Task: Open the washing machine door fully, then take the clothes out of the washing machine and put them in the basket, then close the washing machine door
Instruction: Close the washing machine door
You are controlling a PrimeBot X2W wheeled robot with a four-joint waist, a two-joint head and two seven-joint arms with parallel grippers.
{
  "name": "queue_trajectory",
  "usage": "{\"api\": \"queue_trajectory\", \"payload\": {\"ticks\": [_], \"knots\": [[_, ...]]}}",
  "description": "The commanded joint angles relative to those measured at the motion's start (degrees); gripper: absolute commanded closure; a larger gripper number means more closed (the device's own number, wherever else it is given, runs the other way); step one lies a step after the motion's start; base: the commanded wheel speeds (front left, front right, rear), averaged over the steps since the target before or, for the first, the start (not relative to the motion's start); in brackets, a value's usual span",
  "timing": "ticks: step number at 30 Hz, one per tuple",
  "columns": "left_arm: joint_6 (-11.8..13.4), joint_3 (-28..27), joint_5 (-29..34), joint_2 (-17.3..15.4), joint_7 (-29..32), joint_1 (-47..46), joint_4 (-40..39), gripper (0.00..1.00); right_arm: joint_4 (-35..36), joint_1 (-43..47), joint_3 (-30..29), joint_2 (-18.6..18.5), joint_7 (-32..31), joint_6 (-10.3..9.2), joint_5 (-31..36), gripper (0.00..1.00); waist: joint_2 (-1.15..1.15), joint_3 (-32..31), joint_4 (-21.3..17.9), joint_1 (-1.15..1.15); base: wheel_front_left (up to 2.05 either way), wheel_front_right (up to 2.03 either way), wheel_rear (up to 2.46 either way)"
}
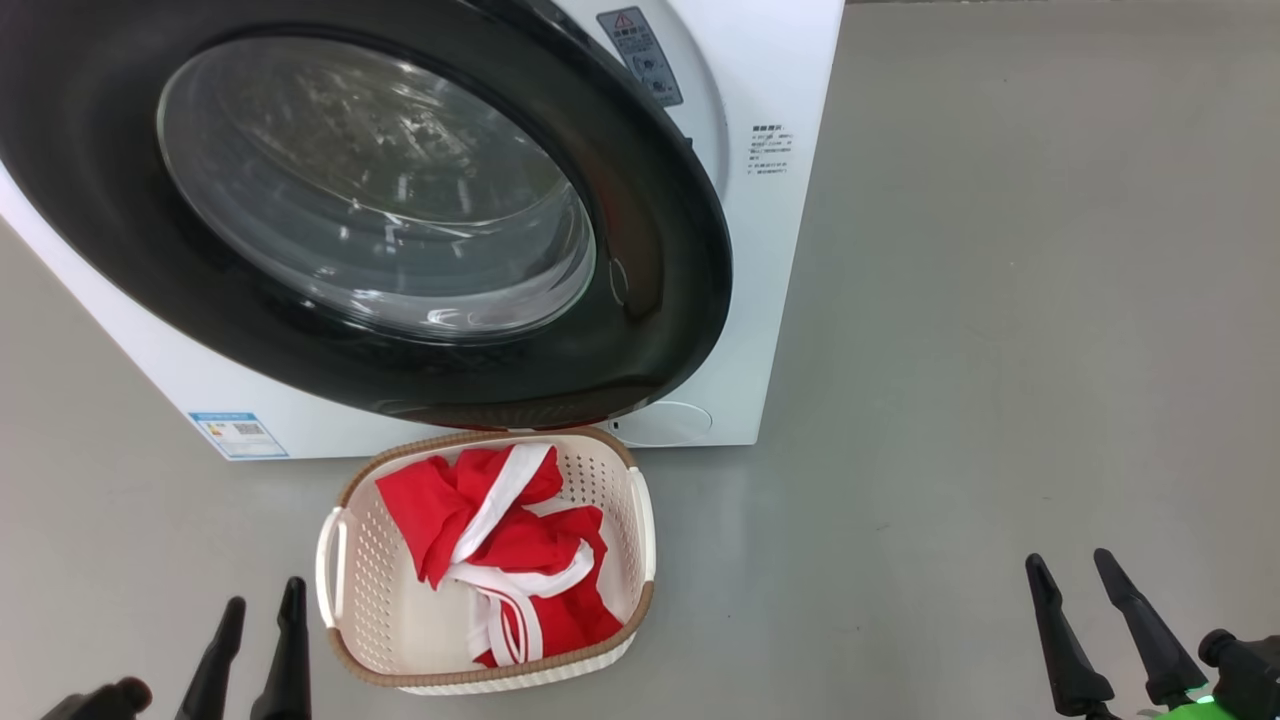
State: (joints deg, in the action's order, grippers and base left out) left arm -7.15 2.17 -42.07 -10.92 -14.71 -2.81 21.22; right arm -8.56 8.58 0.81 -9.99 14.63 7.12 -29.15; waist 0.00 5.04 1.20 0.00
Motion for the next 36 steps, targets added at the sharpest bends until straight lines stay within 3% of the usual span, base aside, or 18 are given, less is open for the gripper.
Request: {"api": "queue_trajectory", "payload": {"ticks": [1,11,17,33,34,35,36], "knots": [[-0.34,-2.55,1.65,-0.93,-0.29,-0.25,-1.61,0.00,1.48,-0.25,0.73,-1.52,0.37,0.36,0.12,0.00,0.00,-0.08,0.06,0.00,0.00,0.00,0.00],[-0.34,-9.89,19.63,2.61,-0.29,2.89,-8.19,0.00,2.12,0.48,-1.02,-1.59,0.37,0.36,-0.02,0.00,0.00,-0.49,0.17,0.00,0.00,0.00,0.00],[-0.34,-12.13,26.77,5.27,-0.29,4.96,-10.75,0.00,2.25,0.85,-1.33,-1.42,0.37,0.36,-0.07,0.00,0.00,-0.43,0.27,0.00,0.00,0.00,0.00],[-0.34,-11.99,28.65,7.39,-0.29,5.57,-10.32,0.00,2.04,0.50,-0.35,-0.98,0.37,0.36,-0.17,0.00,0.00,-1.01,1.42,0.00,0.00,0.00,0.00],[-0.34,-11.89,28.57,7.46,-0.29,5.52,-10.30,0.00,2.02,0.35,-0.07,-0.93,0.37,0.36,-0.24,0.51,0.00,-1.03,1.73,0.00,0.00,0.00,0.00],[-0.34,-11.71,28.51,7.54,-0.29,5.51,-10.22,0.00,2.00,0.19,0.21,-0.78,0.37,0.36,-0.31,0.60,0.00,-1.13,2.12,0.00,0.00,0.00,0.00],[-0.34,-11.71,28.51,7.54,-0.29,5.51,-10.22,0.00,2.00,0.19,0.21,-0.78,0.37,0.36,-0.31,0.60,0.00,-1.13,2.12,0.00,0.00,0.00,0.00]]}}
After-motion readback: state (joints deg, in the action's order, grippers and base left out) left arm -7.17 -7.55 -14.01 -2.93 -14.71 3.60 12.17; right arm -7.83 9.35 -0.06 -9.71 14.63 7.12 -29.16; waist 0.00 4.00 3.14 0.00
